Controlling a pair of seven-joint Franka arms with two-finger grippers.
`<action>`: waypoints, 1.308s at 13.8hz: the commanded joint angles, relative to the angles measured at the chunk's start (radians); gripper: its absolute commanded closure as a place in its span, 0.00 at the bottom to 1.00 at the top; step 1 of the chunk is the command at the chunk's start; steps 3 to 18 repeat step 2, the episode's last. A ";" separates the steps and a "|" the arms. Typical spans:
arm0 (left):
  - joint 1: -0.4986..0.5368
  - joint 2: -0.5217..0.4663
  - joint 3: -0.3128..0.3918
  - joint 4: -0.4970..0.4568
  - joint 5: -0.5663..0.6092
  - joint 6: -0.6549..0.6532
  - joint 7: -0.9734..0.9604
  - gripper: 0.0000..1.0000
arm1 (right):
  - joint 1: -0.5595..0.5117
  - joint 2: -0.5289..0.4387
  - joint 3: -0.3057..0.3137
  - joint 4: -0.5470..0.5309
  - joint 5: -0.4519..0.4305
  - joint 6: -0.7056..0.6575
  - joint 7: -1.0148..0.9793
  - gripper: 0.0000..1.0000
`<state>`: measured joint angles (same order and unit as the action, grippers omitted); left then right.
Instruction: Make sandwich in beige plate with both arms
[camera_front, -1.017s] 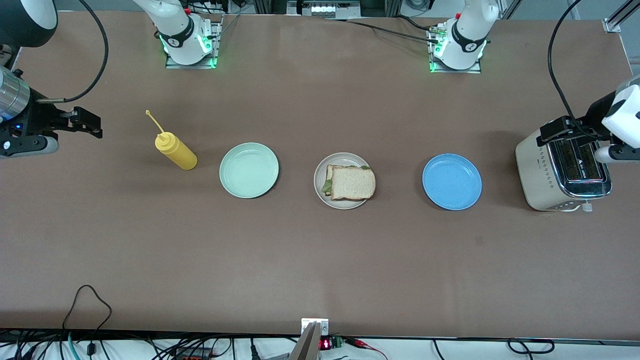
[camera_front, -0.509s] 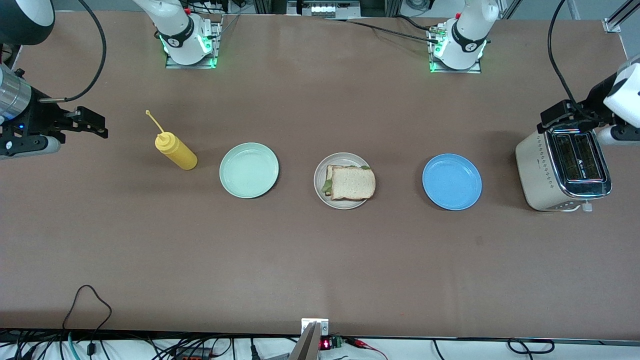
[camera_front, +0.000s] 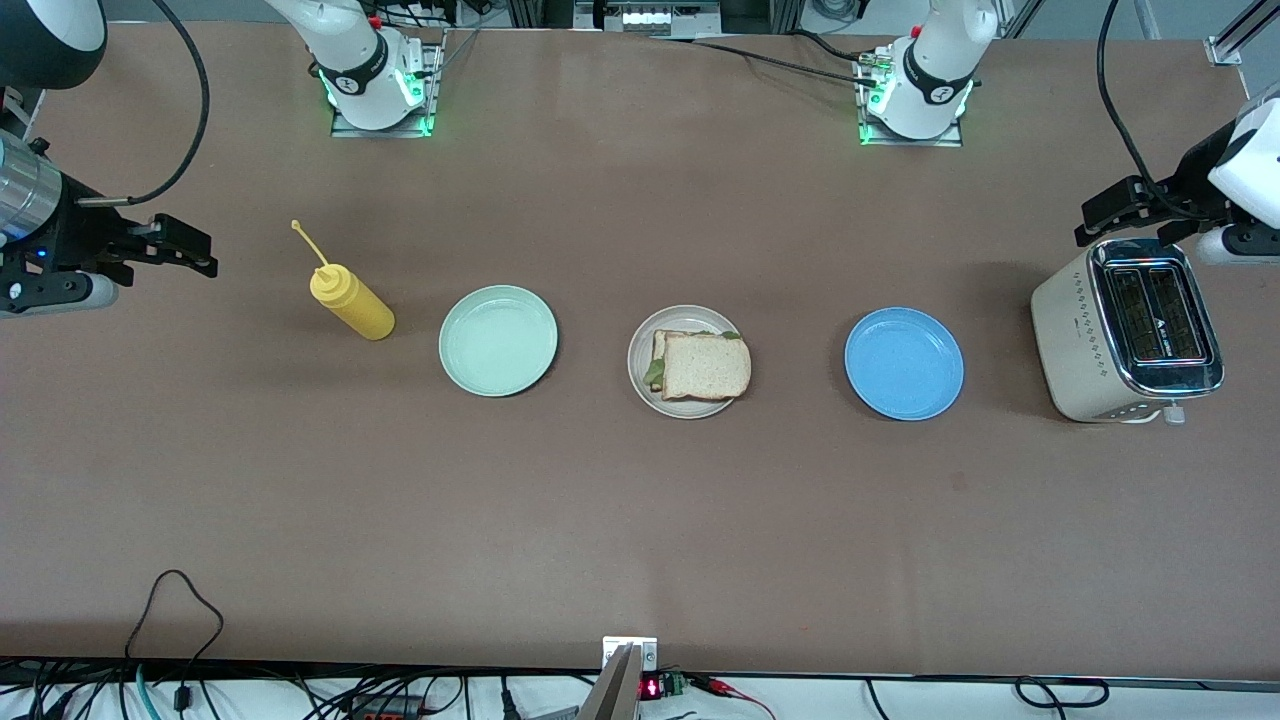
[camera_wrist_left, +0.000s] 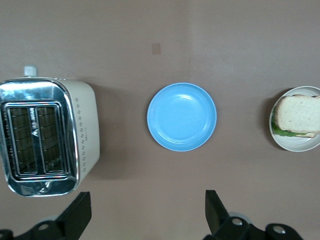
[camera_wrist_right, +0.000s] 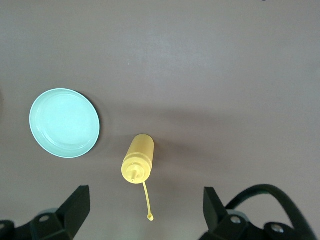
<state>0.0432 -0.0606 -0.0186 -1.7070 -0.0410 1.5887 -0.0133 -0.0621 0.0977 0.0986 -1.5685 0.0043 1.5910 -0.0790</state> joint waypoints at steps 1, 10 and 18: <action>0.004 -0.027 -0.011 -0.022 0.036 -0.016 -0.004 0.00 | -0.001 -0.019 -0.003 -0.019 0.017 0.009 0.008 0.00; 0.004 -0.028 -0.011 -0.022 0.036 -0.016 -0.004 0.00 | -0.001 -0.019 -0.003 -0.019 0.017 0.009 0.008 0.00; 0.004 -0.028 -0.011 -0.022 0.036 -0.016 -0.004 0.00 | -0.001 -0.019 -0.003 -0.019 0.017 0.009 0.008 0.00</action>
